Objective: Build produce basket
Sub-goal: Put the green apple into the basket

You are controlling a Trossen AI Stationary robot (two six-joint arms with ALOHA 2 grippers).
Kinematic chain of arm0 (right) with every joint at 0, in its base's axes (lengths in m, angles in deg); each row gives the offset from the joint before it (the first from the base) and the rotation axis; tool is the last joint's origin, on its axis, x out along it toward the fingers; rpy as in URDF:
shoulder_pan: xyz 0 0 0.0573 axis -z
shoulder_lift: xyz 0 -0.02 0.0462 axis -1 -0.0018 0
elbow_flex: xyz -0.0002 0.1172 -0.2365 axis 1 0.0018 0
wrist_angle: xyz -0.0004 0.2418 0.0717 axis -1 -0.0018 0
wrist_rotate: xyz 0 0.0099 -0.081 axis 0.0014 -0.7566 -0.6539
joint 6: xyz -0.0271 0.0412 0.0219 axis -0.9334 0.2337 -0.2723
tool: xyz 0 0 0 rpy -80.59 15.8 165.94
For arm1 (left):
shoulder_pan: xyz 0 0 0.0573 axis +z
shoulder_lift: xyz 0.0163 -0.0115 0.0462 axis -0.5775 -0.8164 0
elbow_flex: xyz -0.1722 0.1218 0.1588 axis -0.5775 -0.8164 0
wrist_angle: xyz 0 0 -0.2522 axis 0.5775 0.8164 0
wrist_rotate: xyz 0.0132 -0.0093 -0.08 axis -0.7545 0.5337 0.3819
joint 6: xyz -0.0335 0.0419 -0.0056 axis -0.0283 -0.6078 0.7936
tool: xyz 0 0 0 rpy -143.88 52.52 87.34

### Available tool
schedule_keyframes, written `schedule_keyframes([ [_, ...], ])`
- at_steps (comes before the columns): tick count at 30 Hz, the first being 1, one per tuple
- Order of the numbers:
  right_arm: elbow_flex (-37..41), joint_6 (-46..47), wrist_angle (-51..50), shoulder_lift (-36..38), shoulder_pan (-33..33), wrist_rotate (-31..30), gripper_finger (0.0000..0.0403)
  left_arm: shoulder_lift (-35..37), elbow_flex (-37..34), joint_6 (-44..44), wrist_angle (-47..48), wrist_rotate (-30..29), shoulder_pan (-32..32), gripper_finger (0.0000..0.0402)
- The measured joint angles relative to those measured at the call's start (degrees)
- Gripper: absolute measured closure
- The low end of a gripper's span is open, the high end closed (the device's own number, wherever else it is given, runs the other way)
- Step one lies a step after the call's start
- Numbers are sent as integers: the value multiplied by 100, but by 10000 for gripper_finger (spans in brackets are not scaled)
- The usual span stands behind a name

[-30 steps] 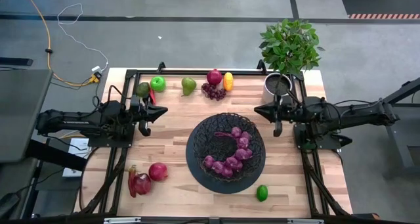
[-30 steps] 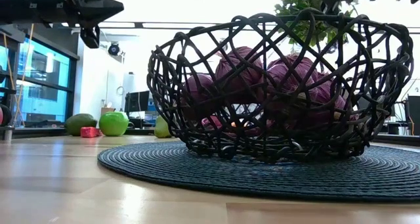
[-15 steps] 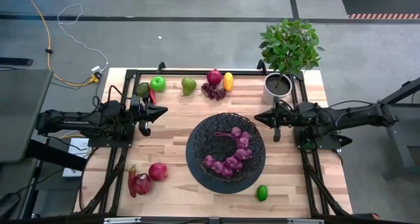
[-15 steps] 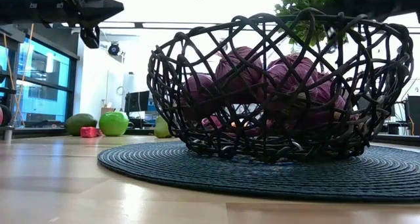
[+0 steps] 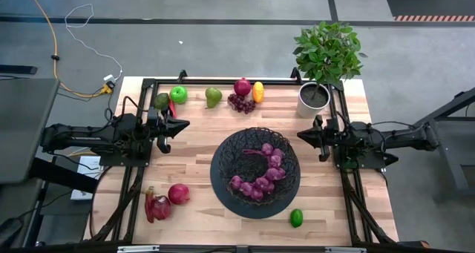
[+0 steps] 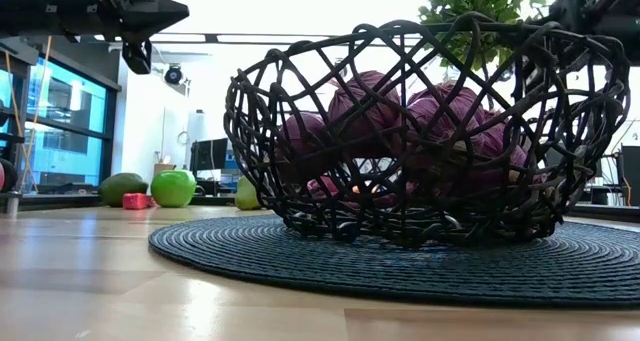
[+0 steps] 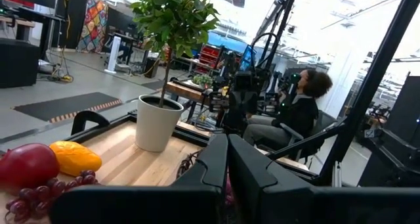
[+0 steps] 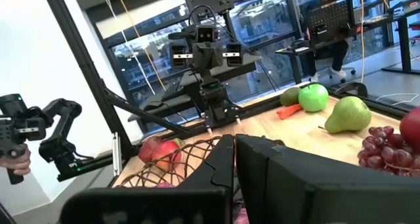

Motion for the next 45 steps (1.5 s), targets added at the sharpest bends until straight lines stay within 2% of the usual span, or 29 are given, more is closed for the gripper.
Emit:
schedule_keyframes([
  [11,303,-189,288,191,0,-67,403,0,1,1,2,-24,0,398],
  [15,303,-87,305,191,0,-68,403,-36,29,423,-75,-351,2,390],
  [19,303,40,331,191,0,-70,403,-384,416,457,-72,-435,3,346],
  [24,306,46,333,191,0,-70,403,-1019,1376,102,407,-877,132,265],
  [28,306,46,346,191,0,-72,403,-1340,2330,-223,1392,-1408,361,208],
  [32,306,46,351,191,0,-76,403,-1577,3307,-399,2565,-1444,651,163],
  [37,306,46,351,191,0,-87,403,-1893,4077,-394,3678,-1449,944,129],
  [45,308,46,349,189,0,-87,403,-2146,4116,-178,4016,-1554,1036,119],
])
